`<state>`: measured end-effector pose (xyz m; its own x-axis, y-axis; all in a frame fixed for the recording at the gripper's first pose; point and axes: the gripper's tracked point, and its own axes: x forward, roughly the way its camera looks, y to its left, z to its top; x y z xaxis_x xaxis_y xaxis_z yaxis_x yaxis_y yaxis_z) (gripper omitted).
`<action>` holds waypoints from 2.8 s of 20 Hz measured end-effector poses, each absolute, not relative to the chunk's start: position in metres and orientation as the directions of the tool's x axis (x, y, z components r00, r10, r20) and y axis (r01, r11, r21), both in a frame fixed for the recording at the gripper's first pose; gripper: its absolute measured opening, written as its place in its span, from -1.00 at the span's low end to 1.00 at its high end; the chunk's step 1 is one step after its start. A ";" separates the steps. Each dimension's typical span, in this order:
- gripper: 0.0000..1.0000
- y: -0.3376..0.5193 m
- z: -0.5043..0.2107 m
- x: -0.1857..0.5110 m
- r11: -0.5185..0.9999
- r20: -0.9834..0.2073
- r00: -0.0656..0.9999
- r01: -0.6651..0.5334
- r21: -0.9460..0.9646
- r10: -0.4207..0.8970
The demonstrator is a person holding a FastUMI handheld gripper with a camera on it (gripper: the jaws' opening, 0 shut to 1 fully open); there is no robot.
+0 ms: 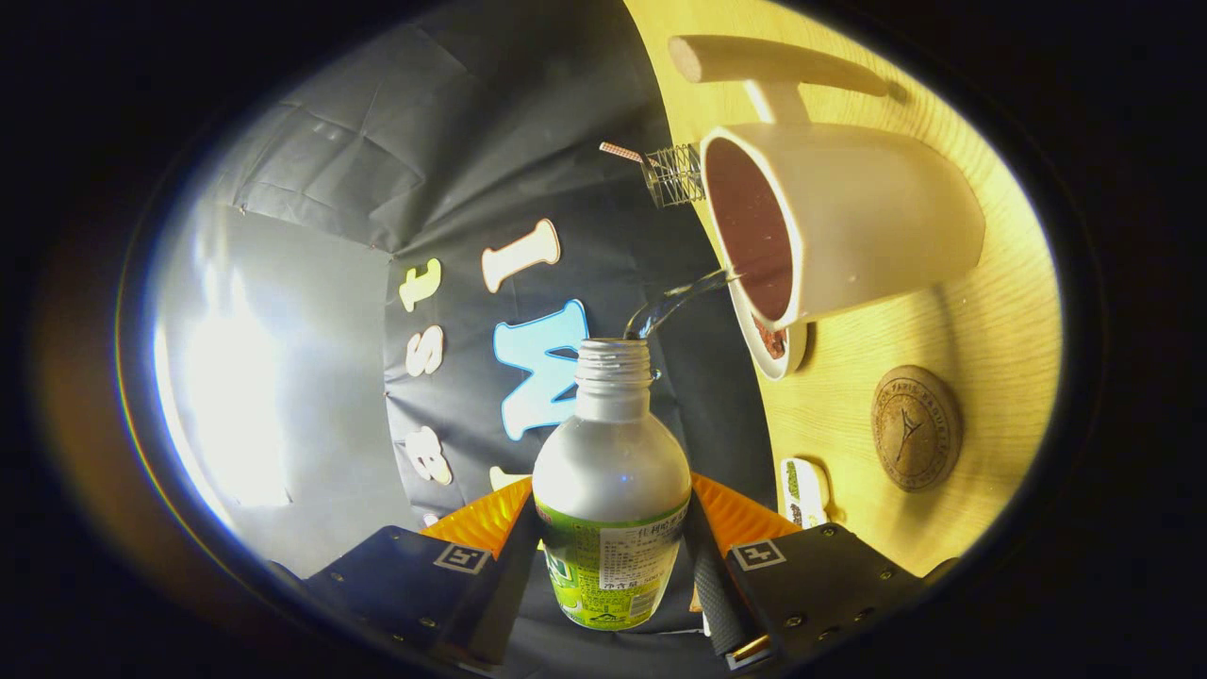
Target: Take the bottle from table, then pour the juice into the cup, finally place the bottle on the coaster
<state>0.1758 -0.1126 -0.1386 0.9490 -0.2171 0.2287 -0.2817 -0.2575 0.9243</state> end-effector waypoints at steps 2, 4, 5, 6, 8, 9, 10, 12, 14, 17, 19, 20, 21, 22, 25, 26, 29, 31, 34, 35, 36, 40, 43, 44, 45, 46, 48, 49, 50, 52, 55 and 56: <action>0.55 -0.114 -0.135 0.176 -0.258 0.240 0.945 -0.295 0.920 -0.224; 0.55 -0.111 -0.130 0.176 -0.257 0.252 0.941 -0.307 0.916 -0.224; 0.55 -0.110 -0.129 0.176 -0.260 0.257 0.940 -0.312 0.914 -0.223; 0.55 -0.111 -0.125 0.176 -0.265 0.264 0.938 -0.319 0.910 -0.223; 0.55 -0.111 -0.118 0.176 -0.273 0.277 0.934 -0.333 0.902 -0.225; 0.55 -0.111 -0.116 0.175 -0.276 0.280 0.932 -0.338 0.900 -0.229; 0.55 -0.112 -0.113 0.175 -0.281 0.285 0.930 -0.345 0.896 -0.234; 0.55 -0.113 -0.106 0.174 -0.295 0.293 0.925 -0.358 0.886 -0.244; 0.55 -0.115 -0.102 0.175 -0.304 0.301 0.919 -0.371 0.877 -0.253; 0.55 -0.117 -0.096 0.174 -0.318 0.308 0.913 -0.386 0.866 -0.269; 0.55 -0.119 -0.092 0.174 -0.330 0.313 0.909 -0.395 0.858 -0.275; 0.55 -0.119 -0.090 0.173 -0.335 0.314 0.908 -0.398 0.854 -0.279; 0.55 -0.120 -0.089 0.174 -0.340 0.315 0.906 -0.402 0.850 -0.284; 0.55 -0.121 -0.087 0.173 -0.344 0.318 0.903 -0.407 0.846 -0.289; 0.55 -0.121 -0.082 0.173 -0.354 0.320 0.901 -0.413 0.839 -0.292; 0.55 -0.120 -0.081 0.173 -0.356 0.314 0.903 -0.408 0.840 -0.293; 0.55 -0.123 -0.077 0.173 -0.372 0.320 0.897 -0.421 0.827 -0.305; 0.55 -0.125 -0.075 0.172 -0.371 0.324 0.893 -0.428 0.824 -0.313; 0.55 -0.128 -0.075 0.172 -0.383 0.322 0.890 -0.434 0.816 -0.323; 0.55 -0.129 -0.076 0.173 -0.387 0.320 0.890 -0.434 0.813 -0.325; 0.55 -0.130 -0.076 0.174 -0.390 0.319 0.890 -0.434 0.812 -0.327; 0.55 -0.131 -0.077 0.172 -0.392 0.316 0.890 -0.433 0.812 -0.328; 0.55 -0.135 -0.082 0.171 -0.393 0.303 0.890 -0.427 0.814 -0.341; 0.55 -0.137 -0.084 0.172 -0.396 0.298 0.890 -0.426 0.814 -0.345; 0.55 -0.138 -0.087 0.172 -0.401 0.292 0.891 -0.423 0.813 -0.348; 0.55 -0.141 -0.089 0.173 -0.404 0.286 0.892 -0.420 0.813 -0.351; 0.55 -0.143 -0.098 0.174 -0.410 0.268 0.897 -0.405 0.817 -0.353; 0.55 -0.144 -0.103 0.175 -0.414 0.257 0.899 -0.397 0.819 -0.354; 0.55 -0.145 -0.108 0.175 -0.421 0.245 0.902 -0.389 0.819 -0.356; 0.55 -0.146 -0.118 0.176 -0.433 0.223 0.905 -0.375 0.820 -0.361; 0.55 -0.147 -0.130 0.173 -0.438 0.208 0.909 -0.362 0.823 -0.360; 0.55 -0.147 -0.133 0.172 -0.436 0.205 0.909 -0.360 0.825 -0.363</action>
